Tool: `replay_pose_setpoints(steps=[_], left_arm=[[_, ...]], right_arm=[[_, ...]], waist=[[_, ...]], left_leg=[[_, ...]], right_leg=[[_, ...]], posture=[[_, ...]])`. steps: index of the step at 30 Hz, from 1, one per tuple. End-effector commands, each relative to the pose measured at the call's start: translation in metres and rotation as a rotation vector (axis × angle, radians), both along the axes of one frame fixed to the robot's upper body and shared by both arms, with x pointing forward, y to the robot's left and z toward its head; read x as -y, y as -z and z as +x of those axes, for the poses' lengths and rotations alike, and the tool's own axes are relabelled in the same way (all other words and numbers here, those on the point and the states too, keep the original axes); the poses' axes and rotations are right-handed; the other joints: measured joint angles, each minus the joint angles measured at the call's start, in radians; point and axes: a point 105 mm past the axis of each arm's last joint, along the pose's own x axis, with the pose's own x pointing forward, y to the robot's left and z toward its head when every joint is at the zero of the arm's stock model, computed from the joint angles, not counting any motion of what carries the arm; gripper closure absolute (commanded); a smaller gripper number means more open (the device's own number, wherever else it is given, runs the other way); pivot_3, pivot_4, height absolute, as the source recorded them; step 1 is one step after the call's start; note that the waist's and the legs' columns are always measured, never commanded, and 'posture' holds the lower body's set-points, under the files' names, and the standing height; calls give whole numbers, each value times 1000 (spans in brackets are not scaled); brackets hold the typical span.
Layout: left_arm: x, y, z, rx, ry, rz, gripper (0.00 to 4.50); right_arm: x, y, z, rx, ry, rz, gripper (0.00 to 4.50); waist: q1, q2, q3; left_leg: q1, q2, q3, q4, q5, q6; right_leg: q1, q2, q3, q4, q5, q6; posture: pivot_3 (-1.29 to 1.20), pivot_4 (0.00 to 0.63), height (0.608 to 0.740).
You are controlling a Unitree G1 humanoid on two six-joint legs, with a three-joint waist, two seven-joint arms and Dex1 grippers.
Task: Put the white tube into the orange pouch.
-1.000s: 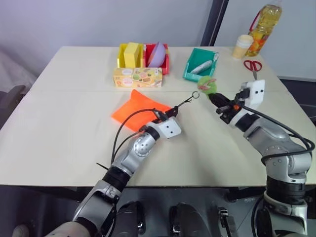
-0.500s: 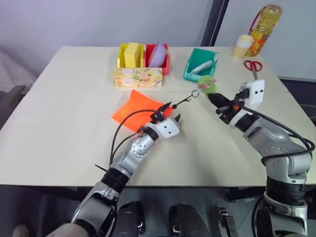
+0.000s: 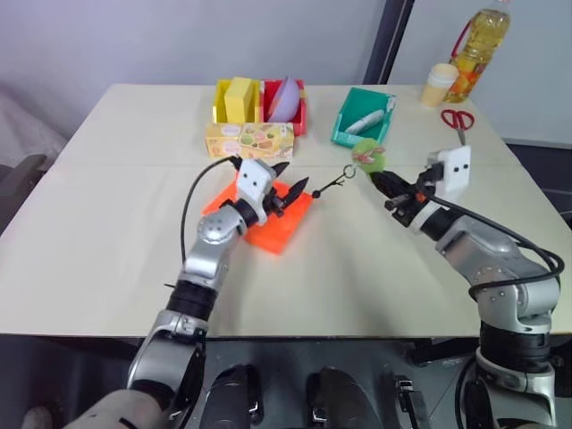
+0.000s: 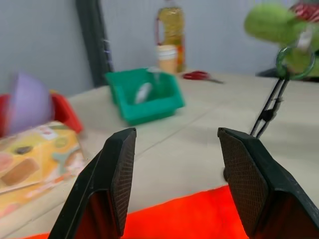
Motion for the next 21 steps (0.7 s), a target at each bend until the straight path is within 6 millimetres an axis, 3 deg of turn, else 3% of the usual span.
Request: replay_pose_setpoints(steps=[1, 11, 21], left_arm=[[6, 2, -2, -67, 155, 18, 1754], [1, -3, 19, -377, 283, -154, 1754], [5, 9, 16, -403, 337, -30, 1754]], right_arm=[[-4, -16, -4, 78, -9, -12, 4500], [-7, -15, -5, 98, 7, -73, 4500], [-8, -16, -8, 107, 3, -78, 4500]], waist=[[0, 0, 0], [-4, 0, 0], [-3, 0, 0]], left_leg=[[0, 0, 0, 0, 0, 0], [0, 0, -1, 0, 0, 0], [0, 0, -1, 0, 0, 0]], right_leg=[[0, 0, 0, 0, 0, 0], [0, 1, 0, 0, 0, 0], [0, 1, 0, 0, 0, 0]], posture=[[0, 150, 727], [0, 150, 727], [0, 150, 727]])
